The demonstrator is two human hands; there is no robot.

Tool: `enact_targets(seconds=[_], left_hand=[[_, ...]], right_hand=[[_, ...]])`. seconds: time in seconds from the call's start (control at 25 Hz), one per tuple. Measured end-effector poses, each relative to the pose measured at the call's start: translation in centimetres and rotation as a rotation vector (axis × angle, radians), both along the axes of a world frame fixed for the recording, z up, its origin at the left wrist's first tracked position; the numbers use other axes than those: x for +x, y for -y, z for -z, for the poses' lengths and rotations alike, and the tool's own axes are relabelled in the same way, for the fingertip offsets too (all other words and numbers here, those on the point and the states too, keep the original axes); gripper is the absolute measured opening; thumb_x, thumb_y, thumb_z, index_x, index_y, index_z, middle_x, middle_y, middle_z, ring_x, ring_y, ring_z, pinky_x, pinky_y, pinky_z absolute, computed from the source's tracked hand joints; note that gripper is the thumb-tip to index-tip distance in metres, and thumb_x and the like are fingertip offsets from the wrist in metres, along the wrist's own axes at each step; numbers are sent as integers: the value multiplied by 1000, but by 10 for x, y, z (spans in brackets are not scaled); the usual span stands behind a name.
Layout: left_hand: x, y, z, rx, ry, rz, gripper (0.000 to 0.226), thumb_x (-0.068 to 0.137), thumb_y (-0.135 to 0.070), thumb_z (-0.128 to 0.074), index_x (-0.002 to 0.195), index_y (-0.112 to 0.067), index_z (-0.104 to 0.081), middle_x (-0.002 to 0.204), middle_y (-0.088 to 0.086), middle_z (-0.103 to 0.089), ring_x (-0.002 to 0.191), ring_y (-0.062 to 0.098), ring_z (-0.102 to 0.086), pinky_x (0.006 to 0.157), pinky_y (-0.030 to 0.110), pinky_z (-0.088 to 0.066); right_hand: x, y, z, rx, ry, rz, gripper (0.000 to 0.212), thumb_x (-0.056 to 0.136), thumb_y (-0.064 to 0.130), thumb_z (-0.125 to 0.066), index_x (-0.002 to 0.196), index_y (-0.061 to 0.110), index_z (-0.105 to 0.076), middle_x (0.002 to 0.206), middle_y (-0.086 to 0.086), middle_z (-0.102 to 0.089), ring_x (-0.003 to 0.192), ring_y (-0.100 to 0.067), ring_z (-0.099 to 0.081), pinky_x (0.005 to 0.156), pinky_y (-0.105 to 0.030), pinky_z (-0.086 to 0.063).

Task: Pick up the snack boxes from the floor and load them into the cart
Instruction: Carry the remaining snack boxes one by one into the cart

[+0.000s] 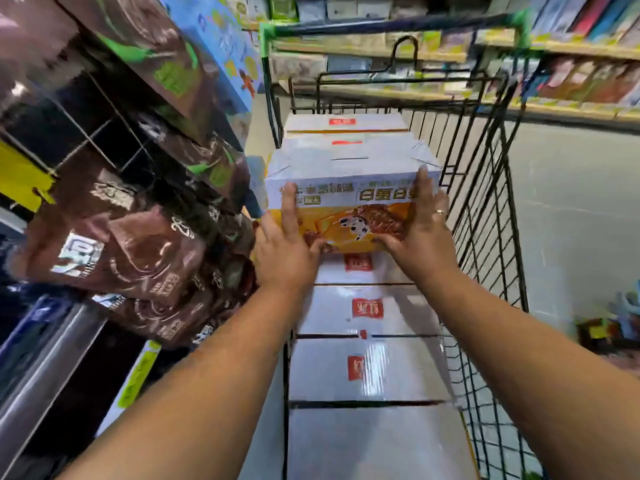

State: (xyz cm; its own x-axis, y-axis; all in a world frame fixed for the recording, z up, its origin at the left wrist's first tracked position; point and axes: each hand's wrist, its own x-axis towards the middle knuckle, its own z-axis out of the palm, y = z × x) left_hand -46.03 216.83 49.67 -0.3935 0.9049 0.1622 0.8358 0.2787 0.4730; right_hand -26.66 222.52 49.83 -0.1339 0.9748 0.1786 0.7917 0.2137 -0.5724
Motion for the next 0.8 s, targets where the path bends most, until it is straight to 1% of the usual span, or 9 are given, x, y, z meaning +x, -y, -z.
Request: enact_targets(seconds=[0.12,0.24,0.36,0.4,0.48,0.56,0.68,0.76,0.8], left_hand=[[-6,-14,40,46,-50,-3,111,78,-44,-75,141,-40,17,131,26,-43,113,43,-48,98,49,-39],[-5,-7,68,48,-51,-5,110,79,-42,-74,141,-43,16,135,29,-40,118,46,-45,101,52,-40],[-9,-5,65,85,31,35,105,77,-36,-76,144,-43,4,141,28,-34,121,47,-45,98,51,-43],[-13,-5,60,115,37,44,101,76,-33,-78,145,-40,-4,142,28,-32,121,48,-45,97,50,-44],[-17,-5,46,156,25,57,91,74,-27,-80,141,-33,-18,143,27,-30,123,48,-44,98,50,-44],[-20,-7,19,104,-14,62,81,76,-27,-79,141,-31,-29,142,21,-31,123,45,-44,95,50,-46],[-32,-11,-35,-98,-123,78,69,86,-36,-69,144,-31,-33,145,12,-28,124,39,-42,91,50,-46],[-44,-14,-72,-167,-141,102,67,87,-45,-65,145,-28,-34,142,12,-32,125,37,-43,95,49,-46],[-48,-13,-95,-153,-126,118,68,86,-48,-65,144,-27,-36,141,12,-35,124,36,-44,97,47,-46]], right_hand=[[1,-17,45,42,-47,-7,116,71,26,-82,136,52,10,151,-24,-17,117,-43,-54,87,-46,-51],[3,-13,71,68,-51,-36,118,69,22,-84,133,51,10,147,-28,-20,115,-45,-53,86,-45,-50],[2,-15,62,64,-122,-30,102,67,20,-84,133,44,-10,146,-24,-23,114,-41,-53,86,-43,-51],[1,-16,54,72,-131,-33,94,67,20,-84,131,41,-17,147,-22,-23,117,-40,-51,88,-43,-52],[3,-16,38,74,-70,-45,79,68,23,-84,126,34,-31,149,-18,-21,128,-38,-42,98,-45,-49],[2,-14,15,56,7,-43,70,70,30,-83,125,29,-41,151,-14,-17,136,-37,-33,106,-49,-42],[-9,-8,-42,61,-8,-51,68,74,31,-81,131,26,-45,154,-10,-14,140,-33,-26,112,-45,-34],[-17,-5,-79,54,-5,-74,69,75,33,-80,135,27,-44,154,-9,-16,141,-31,-25,112,-41,-32],[-22,0,-99,46,5,-85,71,76,35,-79,136,27,-43,153,-9,-18,140,-31,-26,111,-40,-31]])
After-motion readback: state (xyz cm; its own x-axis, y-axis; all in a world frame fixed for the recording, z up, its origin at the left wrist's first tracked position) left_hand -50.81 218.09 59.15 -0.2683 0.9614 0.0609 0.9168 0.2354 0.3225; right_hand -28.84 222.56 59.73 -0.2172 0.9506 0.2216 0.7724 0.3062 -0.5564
